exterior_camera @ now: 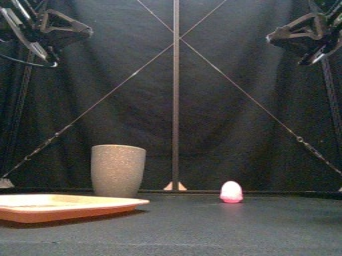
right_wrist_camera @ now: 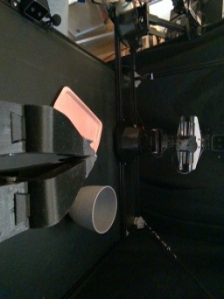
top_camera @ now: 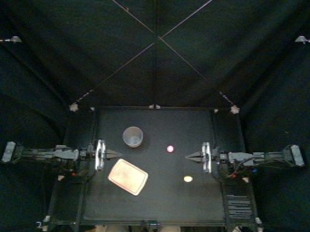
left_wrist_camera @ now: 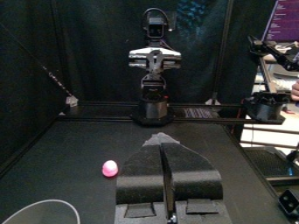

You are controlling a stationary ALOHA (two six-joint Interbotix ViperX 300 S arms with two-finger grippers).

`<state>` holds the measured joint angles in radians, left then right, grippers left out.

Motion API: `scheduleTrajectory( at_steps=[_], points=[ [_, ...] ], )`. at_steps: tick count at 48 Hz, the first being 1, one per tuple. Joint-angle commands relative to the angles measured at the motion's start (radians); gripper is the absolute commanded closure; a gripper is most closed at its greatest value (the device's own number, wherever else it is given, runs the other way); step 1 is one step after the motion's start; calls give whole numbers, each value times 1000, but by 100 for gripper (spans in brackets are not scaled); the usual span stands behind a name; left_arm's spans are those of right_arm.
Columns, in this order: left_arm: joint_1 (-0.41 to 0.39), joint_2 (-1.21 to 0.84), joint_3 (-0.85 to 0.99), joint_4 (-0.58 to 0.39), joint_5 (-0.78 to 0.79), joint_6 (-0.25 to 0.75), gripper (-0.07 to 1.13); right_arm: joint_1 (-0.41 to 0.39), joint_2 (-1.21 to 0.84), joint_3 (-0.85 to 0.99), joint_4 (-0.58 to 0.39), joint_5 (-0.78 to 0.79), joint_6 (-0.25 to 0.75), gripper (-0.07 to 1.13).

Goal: Pick the pink ball then place it in the grey bowl
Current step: Pick the pink ball

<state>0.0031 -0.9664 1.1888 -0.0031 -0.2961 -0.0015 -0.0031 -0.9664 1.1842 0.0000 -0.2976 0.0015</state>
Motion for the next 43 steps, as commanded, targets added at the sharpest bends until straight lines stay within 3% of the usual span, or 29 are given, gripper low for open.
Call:
scheduleTrajectory(
  at_steps=[1,8,13,24,30,43],
  points=[
    [15,9,-25,0,-15,6,103,-29,35,-29,-8,-6,-5,103],
    [38,9,-23,3,-31,8,101,-124,140,-37,-5,-8,8,99],
    [57,9,-20,3,-32,8,101,-184,221,-49,-2,-9,8,85],
    [69,9,-8,2,-31,8,101,-288,364,-66,43,-57,9,23],
    [69,9,3,0,-32,6,101,-325,442,-69,98,-83,8,0],
    [69,9,17,0,-26,5,101,-373,663,-120,132,-69,8,0]
  ],
)
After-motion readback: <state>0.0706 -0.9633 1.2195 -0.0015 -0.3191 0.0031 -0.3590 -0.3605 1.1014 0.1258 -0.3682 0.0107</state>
